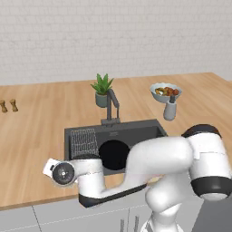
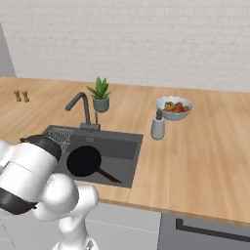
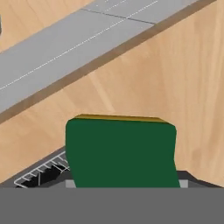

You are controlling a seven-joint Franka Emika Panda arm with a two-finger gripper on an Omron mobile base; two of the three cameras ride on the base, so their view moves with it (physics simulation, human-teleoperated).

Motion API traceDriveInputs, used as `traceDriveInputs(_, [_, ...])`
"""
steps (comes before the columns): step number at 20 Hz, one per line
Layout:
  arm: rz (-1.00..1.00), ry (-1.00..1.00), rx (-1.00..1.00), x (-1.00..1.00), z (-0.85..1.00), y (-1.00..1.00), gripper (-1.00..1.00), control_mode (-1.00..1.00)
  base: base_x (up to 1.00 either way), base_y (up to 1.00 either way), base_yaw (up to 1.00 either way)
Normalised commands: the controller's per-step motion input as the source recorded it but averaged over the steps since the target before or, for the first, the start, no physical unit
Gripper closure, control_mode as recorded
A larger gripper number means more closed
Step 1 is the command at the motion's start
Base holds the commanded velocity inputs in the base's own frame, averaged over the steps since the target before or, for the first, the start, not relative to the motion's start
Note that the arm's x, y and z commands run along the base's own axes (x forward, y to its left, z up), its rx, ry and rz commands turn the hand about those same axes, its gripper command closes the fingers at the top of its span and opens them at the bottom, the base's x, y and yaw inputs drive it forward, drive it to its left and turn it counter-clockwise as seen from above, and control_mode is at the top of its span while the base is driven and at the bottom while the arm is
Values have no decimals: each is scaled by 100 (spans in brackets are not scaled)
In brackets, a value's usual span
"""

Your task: Pick the pan and sponge and place them into the sink. Then turn on the water.

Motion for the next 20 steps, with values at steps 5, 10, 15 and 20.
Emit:
traceDriveInputs(5, [-21,3,36,-35,100,-100,100,-100,0,0,0])
traceDriveInputs(10, [-21,22,37,-25,100,-100,100,-100,0,0,0])
traceDriveInputs(15, [-24,31,37,-7,95,-100,100,-100,0,0,0])
traceDriveInputs(20, [-27,55,34,1,81,-100,100,-100,0,0,0])
